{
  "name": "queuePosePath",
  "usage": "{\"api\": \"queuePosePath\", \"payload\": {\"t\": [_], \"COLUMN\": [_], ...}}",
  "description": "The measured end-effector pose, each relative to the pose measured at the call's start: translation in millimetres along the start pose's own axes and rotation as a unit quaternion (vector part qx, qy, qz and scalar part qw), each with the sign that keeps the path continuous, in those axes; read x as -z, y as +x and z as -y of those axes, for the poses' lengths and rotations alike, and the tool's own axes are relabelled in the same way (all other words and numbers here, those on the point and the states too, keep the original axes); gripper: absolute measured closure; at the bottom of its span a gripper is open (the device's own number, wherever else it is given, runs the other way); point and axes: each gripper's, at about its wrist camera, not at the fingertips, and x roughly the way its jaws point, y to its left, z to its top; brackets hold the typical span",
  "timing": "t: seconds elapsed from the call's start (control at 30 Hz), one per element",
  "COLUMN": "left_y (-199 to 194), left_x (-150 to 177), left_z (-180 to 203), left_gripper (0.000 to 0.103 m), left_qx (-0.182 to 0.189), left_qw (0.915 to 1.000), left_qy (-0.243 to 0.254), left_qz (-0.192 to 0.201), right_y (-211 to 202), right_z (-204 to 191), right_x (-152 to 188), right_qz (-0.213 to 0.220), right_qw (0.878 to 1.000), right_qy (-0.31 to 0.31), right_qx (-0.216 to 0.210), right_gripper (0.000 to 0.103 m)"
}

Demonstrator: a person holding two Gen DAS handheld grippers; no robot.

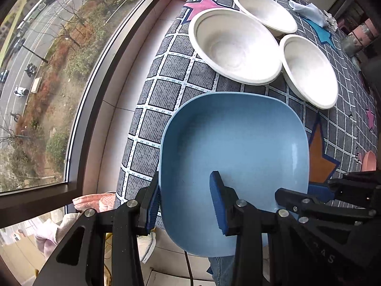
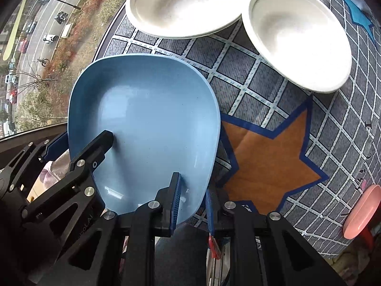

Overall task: Organize plates and bowls
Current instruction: 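Carry the blue plate with the right gripper over the green plate, then lower the blue plate onto the green plate and open the right gripper, then move the right gripper to the pink plate's rim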

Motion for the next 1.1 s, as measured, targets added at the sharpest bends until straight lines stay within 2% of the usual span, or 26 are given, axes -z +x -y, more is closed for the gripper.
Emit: {"api": "queuePosePath", "payload": {"t": [0.1, 0.13, 0.17, 0.2, 0.23, 0.27, 0.43, 0.63, 0.73, 0.9, 1.0, 1.1], "left_y": [-1.5, -2.5, -4.2, -5.3, -6.4, -7.2, -9.2, -18.9, -23.3, -24.7, -25.7, -25.7], "left_x": [-2.7, -1.9, -0.3, 0.9, 3.7, 6.9, 20.4, 30.2, 32.0, 28.7, 26.4, 24.8], "left_z": [-13.3, -17.3, -21.7, -26.4, -30.5, -34.2, -37.5, -18.5, -5.5, 12.2, 19.9, 23.6], "left_gripper": [0.048, 0.038, 0.033, 0.028, 0.026, 0.025, 0.024, 0.024, 0.024, 0.024, 0.024, 0.024], "left_qx": [0.000, -0.006, -0.015, -0.017, -0.014, -0.012, -0.007, -0.010, 0.000, 0.010, 0.012, 0.020], "left_qw": [0.9999, 0.9997, 0.9994, 0.9991, 0.9989, 0.9986, 0.9979, 0.9994, 0.9996, 0.9991, 0.9986, 0.9982], "left_qy": [-0.017, -0.023, -0.030, -0.036, -0.043, -0.051, -0.064, -0.026, -0.002, 0.028, 0.041, 0.047], "left_qz": [0.002, 0.004, 0.009, 0.010, 0.009, 0.008, 0.005, 0.023, 0.029, 0.030, 0.031, 0.031], "right_y": [5.0, 6.4, 6.7, 3.7, 0.9, -3.1, -1.8, 11.0, 18.3, 29.1, 13.3, 9.0], "right_z": [-8.5, -12.8, -14.4, -12.2, -12.0, -10.7, 16.5, 60.4, 61.2, 44.4, 66.8, 81.8], "right_x": [0.8, -2.6, -3.0, -2.7, 0.8, 4.1, 19.5, 34.1, 30.3, 18.9, 36.1, 36.7], "right_qz": [0.003, 0.002, 0.005, 0.012, 0.020, 0.027, 0.018, -0.009, -0.011, -0.009, -0.006, -0.002], "right_qw": [1.000, 1.000, 1.000, 1.000, 1.000, 1.000, 0.999, 0.993, 0.987, 0.986, 0.986, 0.985], "right_qy": [0.000, -0.004, -0.007, -0.010, -0.011, -0.012, 0.028, 0.121, 0.158, 0.169, 0.166, 0.174], "right_qx": [-0.015, -0.011, -0.008, 0.001, 0.006, 0.003, 0.001, -0.002, 0.006, 0.007, 0.004, 0.002], "right_gripper": [0.082, 0.081, 0.063, 0.052, 0.032, 0.025, 0.025, 0.025, 0.025, 0.025, 0.025, 0.025]}}
